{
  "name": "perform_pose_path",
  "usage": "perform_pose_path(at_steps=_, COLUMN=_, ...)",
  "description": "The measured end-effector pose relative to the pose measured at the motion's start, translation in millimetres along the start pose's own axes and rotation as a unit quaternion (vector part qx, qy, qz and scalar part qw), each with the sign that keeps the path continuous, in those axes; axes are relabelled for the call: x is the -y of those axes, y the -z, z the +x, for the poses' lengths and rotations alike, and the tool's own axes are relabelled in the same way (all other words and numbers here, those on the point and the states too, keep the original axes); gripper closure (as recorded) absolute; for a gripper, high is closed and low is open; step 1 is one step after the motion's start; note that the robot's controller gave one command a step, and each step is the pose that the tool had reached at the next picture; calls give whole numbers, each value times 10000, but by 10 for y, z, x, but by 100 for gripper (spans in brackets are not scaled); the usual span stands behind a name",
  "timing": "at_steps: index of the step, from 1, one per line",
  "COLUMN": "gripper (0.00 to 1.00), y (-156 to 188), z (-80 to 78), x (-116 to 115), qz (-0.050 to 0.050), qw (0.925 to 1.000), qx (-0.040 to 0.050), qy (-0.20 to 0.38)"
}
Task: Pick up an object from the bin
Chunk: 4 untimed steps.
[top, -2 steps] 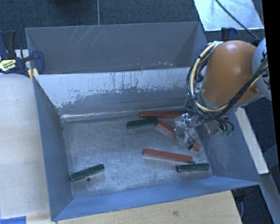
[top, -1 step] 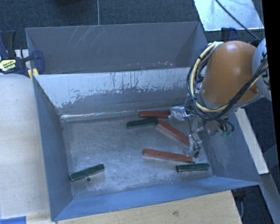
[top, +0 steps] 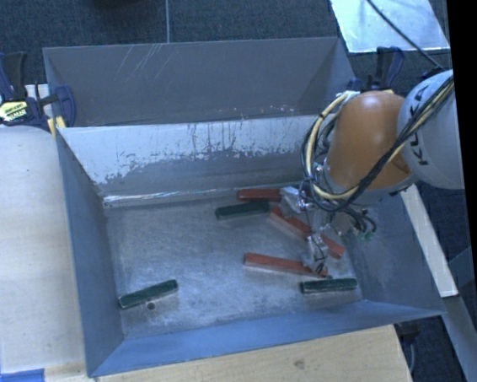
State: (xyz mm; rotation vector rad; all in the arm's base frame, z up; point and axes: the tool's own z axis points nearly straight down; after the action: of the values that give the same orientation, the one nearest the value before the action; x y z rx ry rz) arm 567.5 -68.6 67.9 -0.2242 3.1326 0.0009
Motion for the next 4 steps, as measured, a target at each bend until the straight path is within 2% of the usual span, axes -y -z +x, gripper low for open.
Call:
perform_pose_path(at_steps=1, gripper=0, y=39, z=106, x=291, qz=8, qw=9992, qx=22, qy=404)
perform_pose_path(at_steps=2, gripper=100, y=73, z=73, x=269, qz=-5, qw=9992, qx=67, qy=397)
perform_pose_path(at_steps=3, gripper=100, y=1461, z=-71, x=233, qz=27, qw=9969, qx=59, qy=790)
perform_pose_path(at_steps=4, gripper=0, y=1407, z=-49, x=237, qz=6, qw=9970, qx=15, qy=772)
